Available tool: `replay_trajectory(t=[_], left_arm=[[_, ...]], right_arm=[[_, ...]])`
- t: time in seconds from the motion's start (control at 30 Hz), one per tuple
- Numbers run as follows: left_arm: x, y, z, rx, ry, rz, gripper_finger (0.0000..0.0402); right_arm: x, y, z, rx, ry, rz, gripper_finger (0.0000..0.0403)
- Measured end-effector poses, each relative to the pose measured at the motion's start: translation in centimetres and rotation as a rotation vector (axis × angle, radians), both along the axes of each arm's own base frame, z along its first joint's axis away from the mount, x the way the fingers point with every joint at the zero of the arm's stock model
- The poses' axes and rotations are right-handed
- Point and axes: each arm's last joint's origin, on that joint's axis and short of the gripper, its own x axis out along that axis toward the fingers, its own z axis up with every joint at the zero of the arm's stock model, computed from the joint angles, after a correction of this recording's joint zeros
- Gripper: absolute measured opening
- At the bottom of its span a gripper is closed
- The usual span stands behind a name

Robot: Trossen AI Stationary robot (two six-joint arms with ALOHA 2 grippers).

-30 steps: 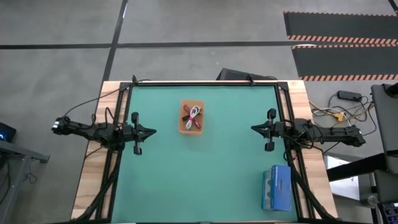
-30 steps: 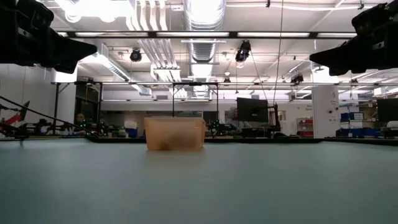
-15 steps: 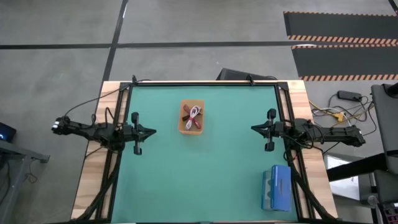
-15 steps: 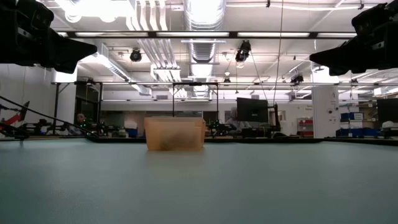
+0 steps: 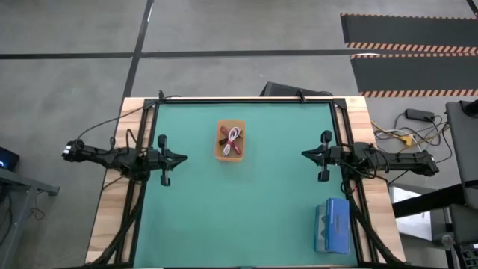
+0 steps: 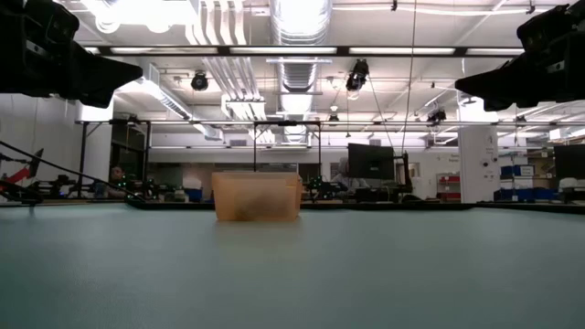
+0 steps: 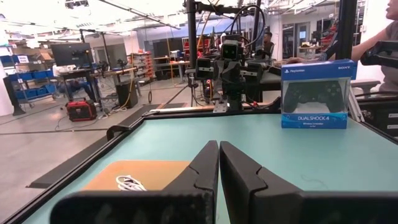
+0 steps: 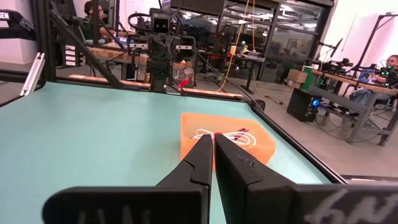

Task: Pick and place USB-C Cables
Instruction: Return to Home Position

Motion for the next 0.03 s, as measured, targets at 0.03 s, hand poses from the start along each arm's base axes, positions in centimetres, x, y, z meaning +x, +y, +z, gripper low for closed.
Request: replay_trajectory(t=[0.03], left_arm=[[0.00,0.00,0.00,0.000,0.000,0.000,0.0000]], right_arm=[[0.00,0.00,0.00,0.000,0.000,0.000,0.0009]])
